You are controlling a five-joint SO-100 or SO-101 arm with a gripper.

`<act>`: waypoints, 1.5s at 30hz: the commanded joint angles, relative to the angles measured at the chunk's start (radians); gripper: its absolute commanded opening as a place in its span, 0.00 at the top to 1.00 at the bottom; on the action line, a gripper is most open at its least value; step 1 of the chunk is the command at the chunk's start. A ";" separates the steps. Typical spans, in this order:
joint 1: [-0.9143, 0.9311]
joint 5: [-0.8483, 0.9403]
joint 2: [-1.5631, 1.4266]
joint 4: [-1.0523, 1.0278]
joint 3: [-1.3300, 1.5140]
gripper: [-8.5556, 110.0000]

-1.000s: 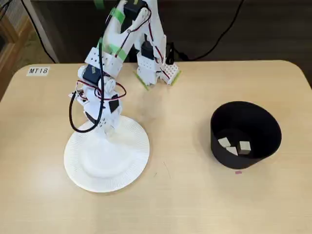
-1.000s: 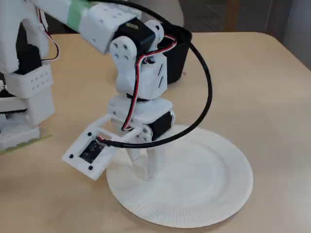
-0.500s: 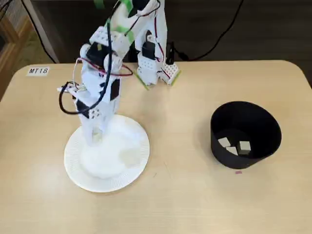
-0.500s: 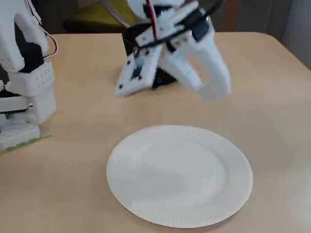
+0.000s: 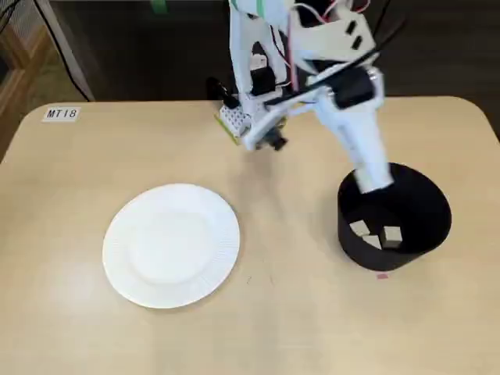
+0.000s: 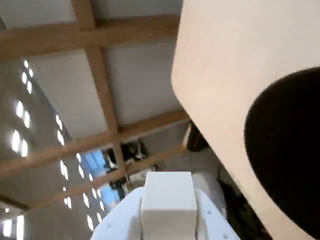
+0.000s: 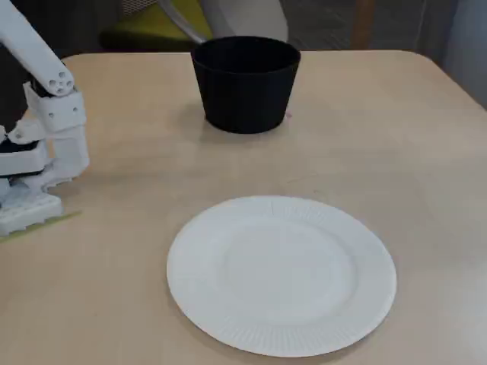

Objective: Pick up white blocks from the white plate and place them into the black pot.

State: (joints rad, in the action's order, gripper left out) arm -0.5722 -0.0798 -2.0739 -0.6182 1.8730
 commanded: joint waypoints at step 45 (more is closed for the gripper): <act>0.632 0.221 -0.930 -0.626 0.293 0.95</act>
State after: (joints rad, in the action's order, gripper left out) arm 0.0000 0.1120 -2.8639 -1.1152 2.1092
